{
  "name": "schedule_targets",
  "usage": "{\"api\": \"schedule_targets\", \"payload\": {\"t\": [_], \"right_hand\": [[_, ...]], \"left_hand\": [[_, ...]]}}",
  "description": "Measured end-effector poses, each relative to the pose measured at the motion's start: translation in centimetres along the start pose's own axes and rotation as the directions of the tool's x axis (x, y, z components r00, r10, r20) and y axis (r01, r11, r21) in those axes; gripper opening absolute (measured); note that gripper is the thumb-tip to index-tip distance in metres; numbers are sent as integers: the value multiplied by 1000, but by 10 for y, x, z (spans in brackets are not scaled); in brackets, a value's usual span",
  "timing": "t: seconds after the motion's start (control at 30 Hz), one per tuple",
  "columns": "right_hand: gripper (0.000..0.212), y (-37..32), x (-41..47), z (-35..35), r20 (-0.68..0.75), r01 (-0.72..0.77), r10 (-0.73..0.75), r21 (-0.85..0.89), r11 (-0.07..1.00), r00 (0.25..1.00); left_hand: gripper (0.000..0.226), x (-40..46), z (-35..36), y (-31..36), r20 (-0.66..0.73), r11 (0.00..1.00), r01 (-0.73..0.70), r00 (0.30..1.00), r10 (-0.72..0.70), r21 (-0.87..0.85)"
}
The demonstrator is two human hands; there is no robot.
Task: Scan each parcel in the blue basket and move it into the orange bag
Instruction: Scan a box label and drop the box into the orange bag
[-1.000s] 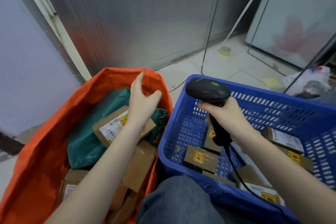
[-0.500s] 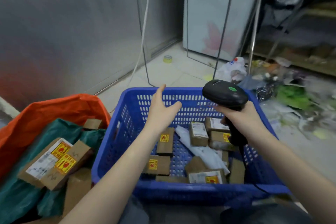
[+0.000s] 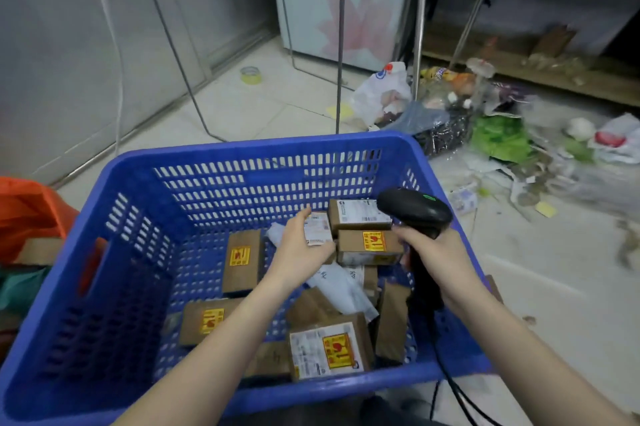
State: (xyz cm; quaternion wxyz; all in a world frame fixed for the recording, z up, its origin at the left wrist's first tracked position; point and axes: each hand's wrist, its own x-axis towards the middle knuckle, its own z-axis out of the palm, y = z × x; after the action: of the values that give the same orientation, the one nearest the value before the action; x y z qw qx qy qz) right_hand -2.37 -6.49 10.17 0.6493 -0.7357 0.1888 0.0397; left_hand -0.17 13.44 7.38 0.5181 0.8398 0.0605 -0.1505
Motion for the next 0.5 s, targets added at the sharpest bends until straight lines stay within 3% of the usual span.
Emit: {"api": "schedule_targets", "payload": {"t": [0.23,0.37,0.5], "right_hand": [[14,37,52,8,-21,-101,104,96,990,994],[10,56,77,13,8,-96,96,46,994,995],[6,72,94,17,73,-90,90,-9,996,993]], "left_hand": [[83,55,52,-57,83,985,69,993,-83,159],[79,90,79,-77,107,965,-22,994,-6,263],[85,121,102,-93,183,873,-154,980,76,463]]}}
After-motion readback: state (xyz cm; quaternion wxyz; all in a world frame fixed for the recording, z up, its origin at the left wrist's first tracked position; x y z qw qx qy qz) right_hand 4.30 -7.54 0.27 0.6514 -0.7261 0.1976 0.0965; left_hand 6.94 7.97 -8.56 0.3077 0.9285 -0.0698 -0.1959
